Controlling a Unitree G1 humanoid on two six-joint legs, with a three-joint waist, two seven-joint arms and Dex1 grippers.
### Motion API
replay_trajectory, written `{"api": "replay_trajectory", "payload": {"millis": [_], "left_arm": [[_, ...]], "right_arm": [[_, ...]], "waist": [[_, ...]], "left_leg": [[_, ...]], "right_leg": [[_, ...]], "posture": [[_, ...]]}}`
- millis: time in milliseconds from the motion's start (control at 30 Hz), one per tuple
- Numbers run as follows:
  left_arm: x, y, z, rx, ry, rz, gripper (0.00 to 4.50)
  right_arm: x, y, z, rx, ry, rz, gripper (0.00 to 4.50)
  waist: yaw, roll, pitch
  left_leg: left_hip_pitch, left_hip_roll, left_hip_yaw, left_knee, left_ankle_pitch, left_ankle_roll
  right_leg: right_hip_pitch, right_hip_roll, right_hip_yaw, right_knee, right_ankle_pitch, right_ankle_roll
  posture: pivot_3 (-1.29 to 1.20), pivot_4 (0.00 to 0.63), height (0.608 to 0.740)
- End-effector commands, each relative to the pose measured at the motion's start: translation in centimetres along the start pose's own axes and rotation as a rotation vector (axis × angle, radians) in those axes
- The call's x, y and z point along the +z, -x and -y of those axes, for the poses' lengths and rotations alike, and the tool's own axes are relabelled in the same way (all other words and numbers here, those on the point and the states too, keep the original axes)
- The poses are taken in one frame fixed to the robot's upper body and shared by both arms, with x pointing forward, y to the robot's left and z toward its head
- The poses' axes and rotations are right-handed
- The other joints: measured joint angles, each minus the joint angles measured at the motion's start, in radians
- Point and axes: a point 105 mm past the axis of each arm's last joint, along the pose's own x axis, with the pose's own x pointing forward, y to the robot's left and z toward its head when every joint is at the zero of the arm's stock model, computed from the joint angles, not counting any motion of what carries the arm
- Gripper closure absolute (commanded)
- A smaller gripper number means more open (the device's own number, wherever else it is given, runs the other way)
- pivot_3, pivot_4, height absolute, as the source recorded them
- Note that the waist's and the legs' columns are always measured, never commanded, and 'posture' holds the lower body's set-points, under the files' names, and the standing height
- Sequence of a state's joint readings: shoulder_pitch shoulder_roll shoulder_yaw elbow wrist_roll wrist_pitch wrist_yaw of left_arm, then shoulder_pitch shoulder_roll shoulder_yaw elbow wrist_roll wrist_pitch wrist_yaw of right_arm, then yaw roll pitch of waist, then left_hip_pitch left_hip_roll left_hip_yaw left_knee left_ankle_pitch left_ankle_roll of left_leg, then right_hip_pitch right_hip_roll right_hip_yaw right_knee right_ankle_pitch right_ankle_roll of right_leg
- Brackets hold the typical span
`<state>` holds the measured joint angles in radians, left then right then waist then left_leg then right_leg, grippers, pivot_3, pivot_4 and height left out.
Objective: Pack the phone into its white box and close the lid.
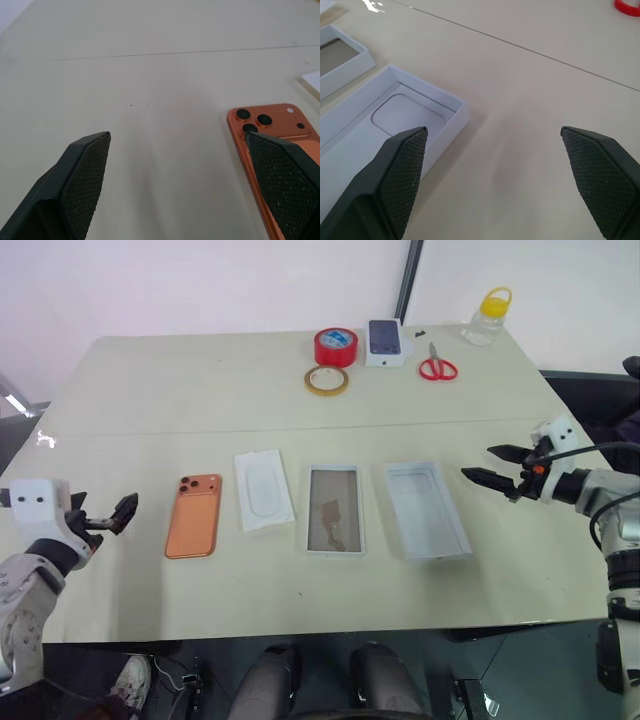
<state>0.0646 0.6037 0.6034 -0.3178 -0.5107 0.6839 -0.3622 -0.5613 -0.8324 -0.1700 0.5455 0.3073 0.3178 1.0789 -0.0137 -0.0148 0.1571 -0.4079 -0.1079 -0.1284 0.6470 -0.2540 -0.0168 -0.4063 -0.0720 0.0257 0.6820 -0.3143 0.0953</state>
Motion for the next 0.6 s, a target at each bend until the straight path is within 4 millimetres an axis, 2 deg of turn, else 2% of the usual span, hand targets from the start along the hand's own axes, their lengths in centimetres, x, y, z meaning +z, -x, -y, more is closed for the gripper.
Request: {"api": "replay_trajectory", "payload": {"millis": [33,333,467,600], "left_arm": [[1.1,0.1,0.2,0.001,-0.018,0.047,0.00],[1.6,0.0,1.0,-0.015,-0.006,0.074,0.00],[2.3,-0.7,3.8,-0.099,0.014,0.086,0.00],[2.4,-1.7,9.1,-0.274,0.035,0.058,0.00]], "right_arm": [[1.5,0.5,0.5,-0.014,0.045,0.036,0.05],[2.6,-0.3,-0.2,0.025,0.079,0.058,0.05],[3.8,-1.3,-1.9,0.094,0.127,0.083,0.05],[4.8,-2.3,-5.7,0.224,0.174,0.112,0.05]], "waist": [[0.000,0.000,0.000],[0.001,0.000,0.000],[0.001,0.000,0.000],[0.002,0.000,0.000]], "left_leg": [[0.000,0.000,0.000,0.000,0.000,0.000],[0.000,0.000,0.000,0.000,0.000,0.000],[0.000,0.000,0.000,0.000,0.000,0.000],[0.000,0.000,0.000,0.000,0.002,-0.004]], "right_leg": [[0.000,0.000,0.000,0.000,0.000,0.000],[0.000,0.000,0.000,0.000,0.000,0.000],[0.000,0.000,0.000,0.000,0.000,0.000],[0.000,0.000,0.000,0.000,0.000,0.000]], "posture": [[0.00,0.150,0.740],[0.00,0.150,0.740],[0.00,0.150,0.740],[0.00,0.150,0.740]]}}
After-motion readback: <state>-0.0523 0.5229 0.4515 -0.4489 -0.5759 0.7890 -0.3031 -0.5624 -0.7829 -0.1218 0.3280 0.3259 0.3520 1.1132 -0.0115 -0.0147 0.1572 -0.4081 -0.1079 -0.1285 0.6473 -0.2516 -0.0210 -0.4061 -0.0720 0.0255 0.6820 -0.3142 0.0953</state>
